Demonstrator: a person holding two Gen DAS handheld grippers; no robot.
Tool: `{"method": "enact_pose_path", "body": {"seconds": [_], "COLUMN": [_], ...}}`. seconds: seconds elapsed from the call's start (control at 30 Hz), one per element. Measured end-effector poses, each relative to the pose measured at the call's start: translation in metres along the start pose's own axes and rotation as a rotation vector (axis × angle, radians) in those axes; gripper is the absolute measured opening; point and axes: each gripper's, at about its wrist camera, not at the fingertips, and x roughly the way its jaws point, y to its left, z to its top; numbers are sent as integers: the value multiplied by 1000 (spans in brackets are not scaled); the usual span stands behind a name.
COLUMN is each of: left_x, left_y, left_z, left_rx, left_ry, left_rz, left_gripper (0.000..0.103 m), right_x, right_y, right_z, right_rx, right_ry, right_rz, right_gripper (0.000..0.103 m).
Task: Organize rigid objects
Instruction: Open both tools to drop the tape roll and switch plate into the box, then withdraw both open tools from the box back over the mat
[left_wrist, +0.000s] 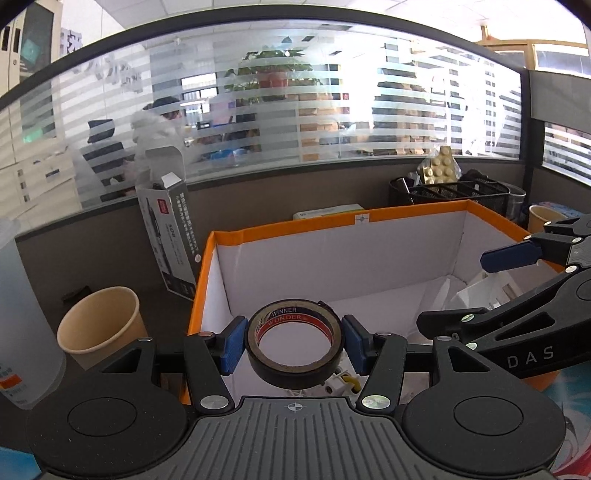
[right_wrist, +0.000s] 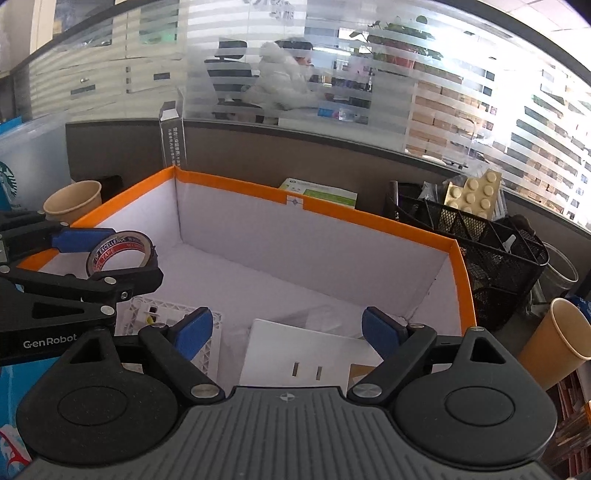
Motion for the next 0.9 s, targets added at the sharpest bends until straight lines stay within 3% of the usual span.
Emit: {"method": "enact_pose_path", "body": {"seconds": [0.3,0.43,0.6,0.67,0.73,0.9], "left_x": [3,3,-1,-5,-11,-37], "left_y": [-3,-2,-4,-4,-7,-10], "left_z": [0,0,-1,0,1,-2], "left_rx": [13,4,-15,-21,-12,23], "left_ry": [-8,-15,-11,-13,-16,-58], "left_rz": [13,1,-13,-22,9,45], "left_gripper": [56,70,79,87,103,103], "right_x": [-7,-17,-39,-50,-61,-88], "right_y": [0,3,3,2,1,-1], "right_z": [0,1,-4,-5,-7,-13], "right_rx": [12,-8,-7,-5,-6,-9], "right_ry": [-21,-40,-72,-85,-100,-136], "right_rz": [-12,-38,-55,-64,-77,-97], "right_gripper": [88,88,88,88,88,90]}}
